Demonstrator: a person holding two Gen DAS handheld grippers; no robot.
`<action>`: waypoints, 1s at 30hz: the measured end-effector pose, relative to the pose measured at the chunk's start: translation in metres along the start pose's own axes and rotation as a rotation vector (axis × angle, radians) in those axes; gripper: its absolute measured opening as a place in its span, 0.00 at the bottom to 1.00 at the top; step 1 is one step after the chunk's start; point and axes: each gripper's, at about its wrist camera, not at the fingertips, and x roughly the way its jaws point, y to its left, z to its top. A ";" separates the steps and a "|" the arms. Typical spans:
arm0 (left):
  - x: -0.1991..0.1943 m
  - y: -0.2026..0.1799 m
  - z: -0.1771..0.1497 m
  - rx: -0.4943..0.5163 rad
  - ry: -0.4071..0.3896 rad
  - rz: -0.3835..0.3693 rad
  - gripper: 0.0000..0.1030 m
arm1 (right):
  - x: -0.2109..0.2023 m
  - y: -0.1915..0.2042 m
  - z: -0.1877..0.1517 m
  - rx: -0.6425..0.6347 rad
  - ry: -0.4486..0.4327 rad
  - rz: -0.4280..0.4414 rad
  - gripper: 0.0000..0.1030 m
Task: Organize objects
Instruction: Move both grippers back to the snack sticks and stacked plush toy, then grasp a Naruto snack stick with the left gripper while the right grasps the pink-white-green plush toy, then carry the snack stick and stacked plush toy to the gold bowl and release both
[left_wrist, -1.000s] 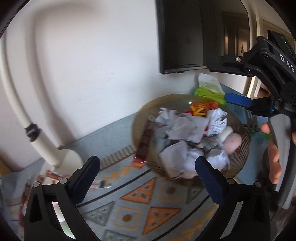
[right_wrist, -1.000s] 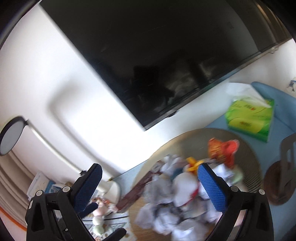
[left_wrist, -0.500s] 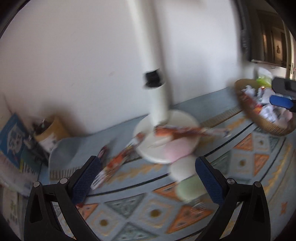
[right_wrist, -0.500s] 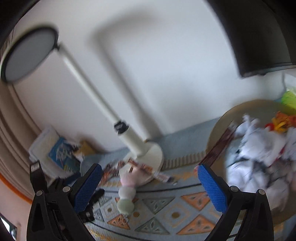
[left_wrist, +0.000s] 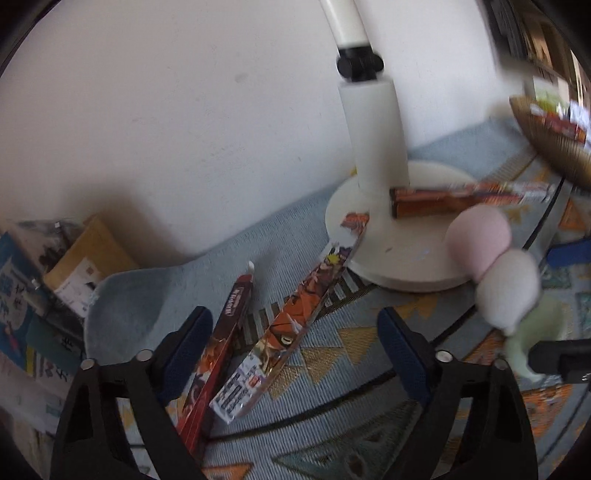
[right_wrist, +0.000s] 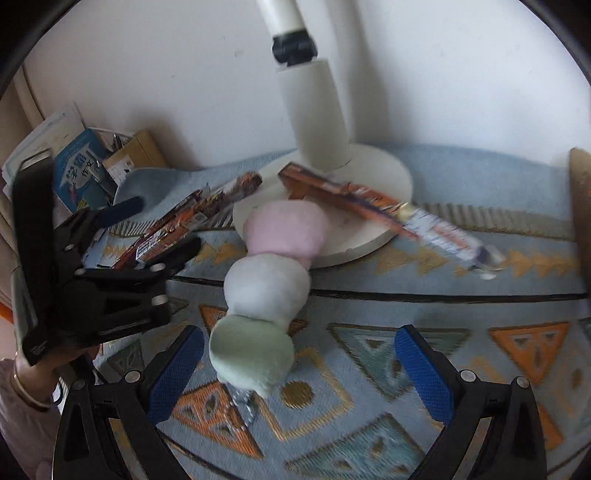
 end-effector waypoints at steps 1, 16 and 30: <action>0.006 0.000 0.002 0.013 0.025 -0.002 0.79 | 0.001 0.002 0.000 -0.010 0.002 0.003 1.00; -0.013 0.030 0.008 -0.146 0.009 -0.049 0.14 | -0.005 -0.006 -0.001 0.052 0.018 0.150 0.39; -0.071 0.025 0.021 -0.224 -0.056 -0.095 0.13 | -0.062 -0.017 0.005 0.124 -0.066 0.262 0.39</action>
